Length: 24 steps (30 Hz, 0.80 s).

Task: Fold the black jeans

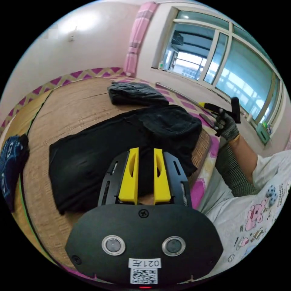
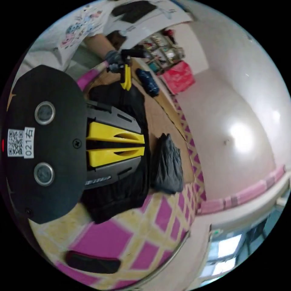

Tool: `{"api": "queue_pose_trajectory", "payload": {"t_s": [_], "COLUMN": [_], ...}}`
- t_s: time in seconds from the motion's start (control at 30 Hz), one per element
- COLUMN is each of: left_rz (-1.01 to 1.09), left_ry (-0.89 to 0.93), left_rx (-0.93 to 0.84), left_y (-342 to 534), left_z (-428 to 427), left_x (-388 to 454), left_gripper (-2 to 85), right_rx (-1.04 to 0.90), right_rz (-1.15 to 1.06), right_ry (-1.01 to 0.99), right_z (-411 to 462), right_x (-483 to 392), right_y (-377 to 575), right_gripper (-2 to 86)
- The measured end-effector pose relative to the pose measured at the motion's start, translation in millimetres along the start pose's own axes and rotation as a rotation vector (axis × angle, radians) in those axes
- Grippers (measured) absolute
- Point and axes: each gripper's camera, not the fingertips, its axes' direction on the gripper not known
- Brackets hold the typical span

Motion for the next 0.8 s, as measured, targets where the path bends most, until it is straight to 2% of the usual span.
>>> {"api": "queue_pose_trajectory", "payload": {"t_s": [0.1, 0.2, 0.3, 0.37, 0.47, 0.53, 0.7, 0.8], "left_rz": [0.085, 0.131, 0.123, 0.063, -0.108, -0.171, -0.311, -0.417], "left_ry": [-0.046, -0.070, -0.195, -0.136, -0.006, -0.026, -0.241, -0.438], "left_rx": [-0.037, -0.108, -0.116, -0.094, 0.070, 0.170, 0.390, 0.411], "left_y": [-27.3, -41.6, -46.0, -48.2, -42.3, -32.7, 25.0, 68.6], "left_z": [33.1, 57.0, 57.3, 45.1, -8.9, -59.1, -237.1, -307.6], "left_x": [16.7, 22.1, 19.6, 4.9, -41.8, -72.2, -167.7, -217.8], "left_gripper": [10.1, 10.4, 4.0, 1.0, -0.4, -0.7, -0.9, -0.9], "right_rx": [-0.111, -0.201, -0.329, -0.366, -0.359, -0.339, -0.286, -0.243], "right_rz": [-0.179, -0.221, -0.212, -0.170, -0.093, -0.041, 0.027, 0.070], "right_ry": [-0.024, -0.065, -0.074, -0.091, -0.129, -0.160, -0.217, -0.235], "right_z": [60.5, 103.1, 135.1, 143.1, 142.6, 139.6, 131.7, 125.8], "right_x": [-34.5, -45.5, -41.1, -33.5, -21.0, -12.1, -1.3, 3.3], "right_y": [-19.1, -26.9, -23.3, -23.4, -26.2, -26.8, -25.5, -23.6], "right_gripper": [0.2, -0.3, -0.5, -0.5, -0.6, -0.6, -0.6, -0.6]}}
